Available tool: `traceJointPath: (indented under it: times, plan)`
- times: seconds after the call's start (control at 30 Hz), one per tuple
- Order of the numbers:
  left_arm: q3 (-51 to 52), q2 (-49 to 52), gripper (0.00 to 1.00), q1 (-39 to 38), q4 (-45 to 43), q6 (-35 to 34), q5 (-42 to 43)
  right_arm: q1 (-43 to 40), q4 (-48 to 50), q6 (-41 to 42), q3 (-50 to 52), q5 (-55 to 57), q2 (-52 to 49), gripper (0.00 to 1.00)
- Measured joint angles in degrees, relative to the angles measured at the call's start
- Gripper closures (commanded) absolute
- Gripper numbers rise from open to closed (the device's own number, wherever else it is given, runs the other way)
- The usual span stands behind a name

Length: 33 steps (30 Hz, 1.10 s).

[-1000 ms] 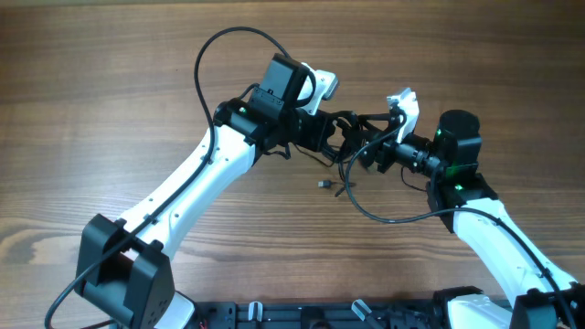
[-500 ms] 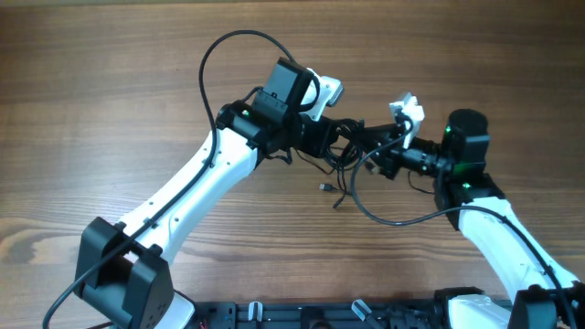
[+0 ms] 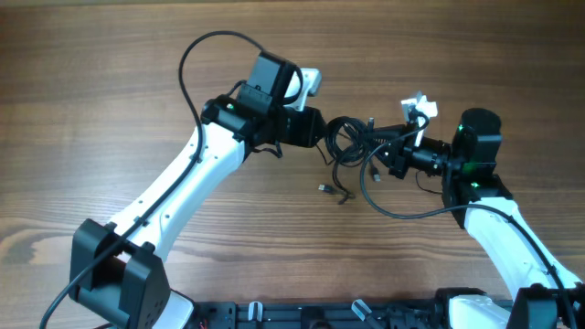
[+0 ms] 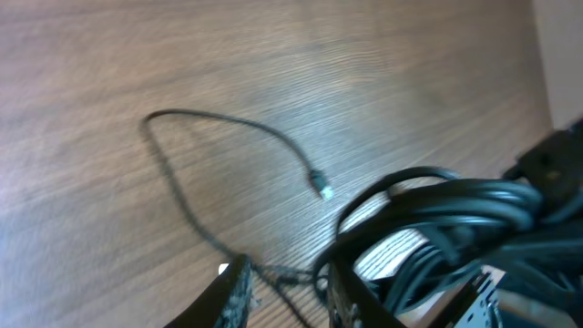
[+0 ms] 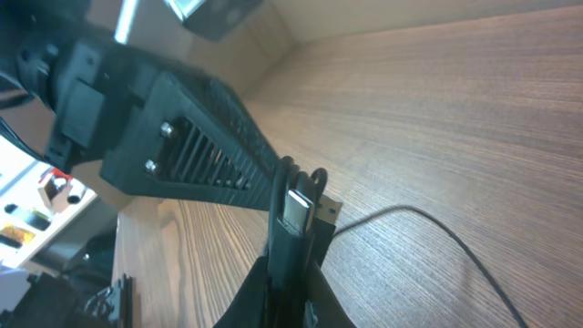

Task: Untangle cables

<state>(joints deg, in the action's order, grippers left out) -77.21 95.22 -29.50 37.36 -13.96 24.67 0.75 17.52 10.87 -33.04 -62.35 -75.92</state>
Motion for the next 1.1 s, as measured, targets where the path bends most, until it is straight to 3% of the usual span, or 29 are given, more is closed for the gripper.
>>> traceJointPath:
  times: [0.2, 0.37, 0.53, 0.67, 0.77, 0.9, 1.1]
  plan:
    - [0.0, 0.0, 0.42, 0.9, 3.0, -7.6, -1.2, 0.0, 2.3, 4.6, 0.0, 0.3, 0.0, 0.96]
    - [0.0, 0.0, 0.23, -0.6, 3.0, -7.6, -2.4, -0.4, 2.3, 5.6, 0.0, 0.5, 0.0, 0.96]
    - [0.0, 0.0, 0.23, -0.8, 3.1, -5.2, -4.5, -0.4, 2.3, 8.6, 0.0, 2.4, 0.0, 0.96]
    - [0.0, 0.0, 0.26, 1.8, 3.4, -8.9, -5.0, 0.0, 2.3, 13.6, 0.0, 6.2, 0.0, 0.96]
    - [0.0, 0.0, 0.23, 4.8, 2.6, -10.6, -1.9, 0.0, 2.3, 17.1, 0.0, 8.9, 0.0, 0.96]
    - [0.0, 0.0, 0.22, 4.9, 0.7, -6.8, 6.8, 0.0, 2.3, 19.5, 0.0, 10.6, 0.0, 0.96]
    - [0.0, 0.1, 0.37, -0.2, 0.5, -1.8, 9.7, 0.0, 2.2, 22.5, 0.0, 11.3, 0.0, 0.96]
